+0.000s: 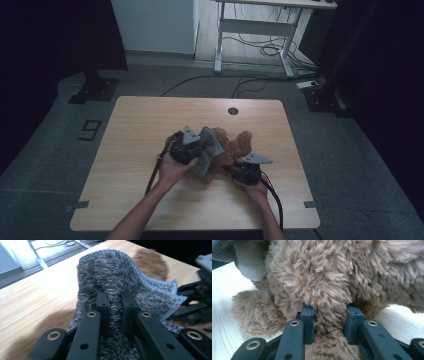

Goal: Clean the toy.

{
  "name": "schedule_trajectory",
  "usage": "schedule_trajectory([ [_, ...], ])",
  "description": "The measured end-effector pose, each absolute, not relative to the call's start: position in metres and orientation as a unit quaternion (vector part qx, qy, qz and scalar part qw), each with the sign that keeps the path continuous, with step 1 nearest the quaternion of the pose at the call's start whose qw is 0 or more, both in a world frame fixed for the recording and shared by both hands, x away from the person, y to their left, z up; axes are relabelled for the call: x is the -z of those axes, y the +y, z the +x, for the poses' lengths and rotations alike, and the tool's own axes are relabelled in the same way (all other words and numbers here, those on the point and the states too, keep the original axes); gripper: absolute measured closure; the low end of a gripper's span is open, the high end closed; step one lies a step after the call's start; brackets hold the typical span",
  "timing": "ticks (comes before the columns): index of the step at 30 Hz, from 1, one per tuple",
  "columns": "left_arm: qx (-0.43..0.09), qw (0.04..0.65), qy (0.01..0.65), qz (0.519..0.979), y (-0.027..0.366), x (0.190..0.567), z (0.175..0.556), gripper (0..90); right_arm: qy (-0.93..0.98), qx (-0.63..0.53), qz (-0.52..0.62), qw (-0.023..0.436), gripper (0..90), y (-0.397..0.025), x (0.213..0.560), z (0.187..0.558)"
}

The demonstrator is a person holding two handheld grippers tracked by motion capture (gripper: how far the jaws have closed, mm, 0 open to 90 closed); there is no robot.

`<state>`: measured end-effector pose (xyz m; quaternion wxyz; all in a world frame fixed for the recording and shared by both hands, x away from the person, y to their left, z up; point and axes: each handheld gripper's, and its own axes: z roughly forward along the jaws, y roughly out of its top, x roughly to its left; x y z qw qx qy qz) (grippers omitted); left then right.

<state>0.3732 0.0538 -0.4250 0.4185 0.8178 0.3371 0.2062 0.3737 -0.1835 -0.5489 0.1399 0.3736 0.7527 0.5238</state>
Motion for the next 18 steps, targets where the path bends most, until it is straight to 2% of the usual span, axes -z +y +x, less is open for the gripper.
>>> schedule_trajectory([
  [3,-0.205,0.397,0.333,0.83,0.029,0.437,0.382,79.0,0.753,-0.524,0.374,0.139,66.8,-0.184,0.549,0.374],
  [8,-0.239,0.369,0.32,0.839,0.022,0.444,0.384,79.1,0.751,-0.524,0.378,0.136,66.7,-0.184,0.549,0.374],
  [12,-0.256,0.35,0.322,0.841,0.039,0.445,0.381,79.0,0.751,-0.525,0.375,0.138,66.7,-0.184,0.549,0.374],
  [18,-0.271,0.356,0.356,0.821,0.088,0.434,0.38,79.0,0.752,-0.525,0.373,0.139,66.7,-0.183,0.549,0.374],
])
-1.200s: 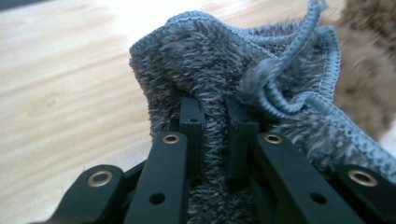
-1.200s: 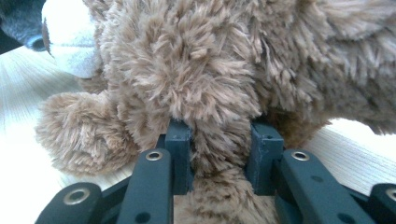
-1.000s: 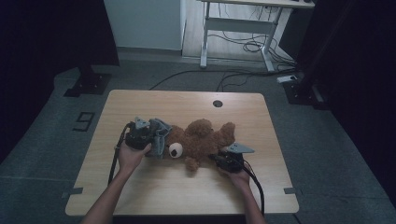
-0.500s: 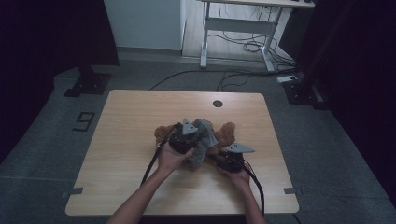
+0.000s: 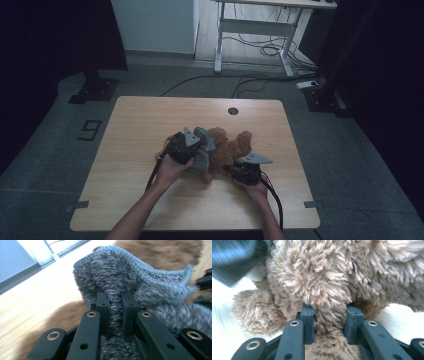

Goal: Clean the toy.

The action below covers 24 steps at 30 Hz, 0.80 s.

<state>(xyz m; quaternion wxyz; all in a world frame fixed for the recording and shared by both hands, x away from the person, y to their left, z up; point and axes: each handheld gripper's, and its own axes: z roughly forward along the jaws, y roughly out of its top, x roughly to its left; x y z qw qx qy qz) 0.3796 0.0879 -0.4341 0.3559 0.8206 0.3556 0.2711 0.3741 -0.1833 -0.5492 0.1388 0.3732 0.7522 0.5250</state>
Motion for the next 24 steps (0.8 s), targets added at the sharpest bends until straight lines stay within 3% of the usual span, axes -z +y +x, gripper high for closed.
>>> schedule_trajectory([
  [10,-0.238,0.365,0.443,0.783,0.166,0.45,0.39,78.9,0.752,-0.524,0.375,0.139,66.7,-0.183,0.549,0.374],
  [20,-0.234,0.332,0.473,0.782,0.182,0.483,0.391,79.4,0.751,-0.525,0.376,0.139,66.8,-0.183,0.549,0.374],
  [24,-0.209,0.322,0.488,0.784,0.181,0.504,0.394,79.5,0.75,-0.525,0.378,0.138,66.8,-0.183,0.549,0.374],
])
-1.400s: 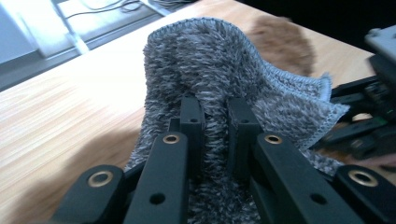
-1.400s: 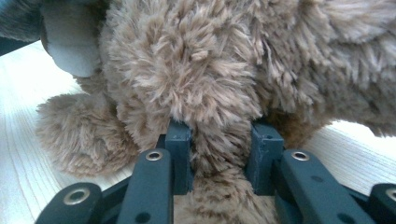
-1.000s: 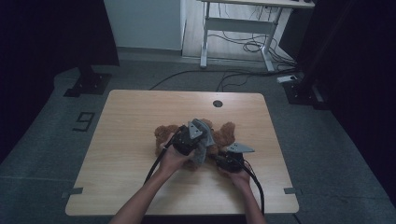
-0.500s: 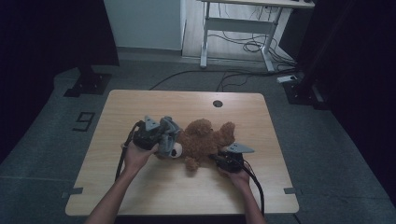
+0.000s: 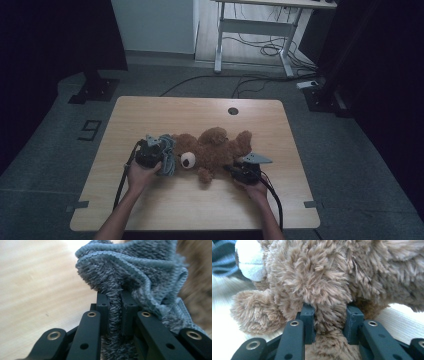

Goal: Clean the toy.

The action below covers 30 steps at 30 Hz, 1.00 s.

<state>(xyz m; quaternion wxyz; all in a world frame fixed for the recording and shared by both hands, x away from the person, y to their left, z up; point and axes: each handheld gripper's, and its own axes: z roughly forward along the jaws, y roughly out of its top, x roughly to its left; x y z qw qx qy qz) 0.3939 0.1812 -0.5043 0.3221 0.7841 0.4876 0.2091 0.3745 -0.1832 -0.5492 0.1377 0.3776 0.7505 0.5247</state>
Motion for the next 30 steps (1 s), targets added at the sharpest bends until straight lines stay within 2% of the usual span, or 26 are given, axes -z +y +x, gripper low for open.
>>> schedule_trajectory([
  [4,-0.193,0.335,0.497,0.777,0.182,0.516,0.393,79.5,0.749,-0.525,0.379,0.138,66.9,-0.183,0.549,0.375],
  [9,-0.19,0.346,0.498,0.772,0.188,0.497,0.397,79.2,0.749,-0.525,0.38,0.137,67.0,-0.184,0.549,0.378],
  [12,-0.191,0.385,0.493,0.756,0.194,0.468,0.392,79.0,0.749,-0.524,0.381,0.137,67.0,-0.184,0.549,0.378],
  [13,-0.208,0.397,0.481,0.753,0.192,0.453,0.387,79.0,0.749,-0.524,0.381,0.136,66.9,-0.184,0.549,0.378],
  [18,-0.23,0.429,0.434,0.758,0.165,0.409,0.381,78.8,0.75,-0.523,0.38,0.142,66.9,-0.182,0.549,0.377],
  [25,-0.228,0.397,0.401,0.794,0.101,0.396,0.412,78.4,0.75,-0.522,0.38,0.144,66.9,-0.182,0.549,0.375],
  [30,-0.219,0.366,0.417,0.803,0.092,0.413,0.433,78.3,0.751,-0.523,0.377,0.145,66.9,-0.182,0.549,0.375],
])
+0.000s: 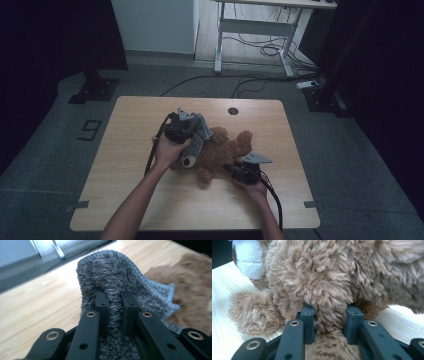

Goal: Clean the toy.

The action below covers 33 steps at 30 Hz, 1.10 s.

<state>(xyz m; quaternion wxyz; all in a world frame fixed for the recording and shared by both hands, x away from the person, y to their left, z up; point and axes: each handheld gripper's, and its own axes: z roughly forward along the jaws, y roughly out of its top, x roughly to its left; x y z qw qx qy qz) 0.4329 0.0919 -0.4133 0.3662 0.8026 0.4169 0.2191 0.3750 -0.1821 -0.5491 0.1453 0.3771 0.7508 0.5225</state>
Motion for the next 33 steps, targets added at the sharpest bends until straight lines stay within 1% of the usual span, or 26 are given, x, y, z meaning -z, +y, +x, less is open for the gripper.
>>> schedule_trajectory([
  [2,-0.208,0.368,0.429,0.798,0.098,0.42,0.436,78.4,0.751,-0.522,0.376,0.145,66.8,-0.182,0.549,0.375],
  [7,-0.18,0.362,0.436,0.804,0.112,0.434,0.433,78.6,0.753,-0.521,0.372,0.148,66.5,-0.181,0.549,0.374],
  [9,-0.174,0.364,0.434,0.806,0.114,0.438,0.429,78.8,0.753,-0.522,0.373,0.145,64.4,-0.181,0.549,0.373],
  [12,-0.172,0.366,0.426,0.809,0.114,0.444,0.423,79.1,0.752,-0.522,0.377,0.143,54.8,-0.184,0.545,0.37],
  [14,-0.17,0.374,0.424,0.807,0.116,0.447,0.418,79.2,0.747,-0.528,0.38,0.136,50.8,-0.188,0.542,0.367],
  [16,-0.164,0.384,0.425,0.803,0.118,0.449,0.414,79.3,0.74,-0.536,0.385,0.128,49.1,-0.194,0.537,0.364],
  [19,-0.159,0.394,0.422,0.801,0.119,0.452,0.409,79.4,0.713,-0.557,0.402,0.14,45.8,-0.21,0.528,0.359],
  [24,-0.161,0.402,0.413,0.801,0.121,0.454,0.397,79.4,0.677,-0.579,0.426,0.159,34.5,-0.235,0.511,0.357],
  [27,-0.164,0.406,0.41,0.8,0.121,0.455,0.393,79.5,0.666,-0.585,0.437,0.151,26.7,-0.241,0.503,0.361],
  [30,-0.163,0.411,0.41,0.797,0.122,0.456,0.392,79.5,0.674,-0.575,0.439,0.15,22.3,-0.239,0.498,0.369],
  [33,-0.161,0.413,0.409,0.797,0.124,0.457,0.391,79.5,0.683,-0.562,0.442,0.145,20.4,-0.234,0.491,0.383],
])
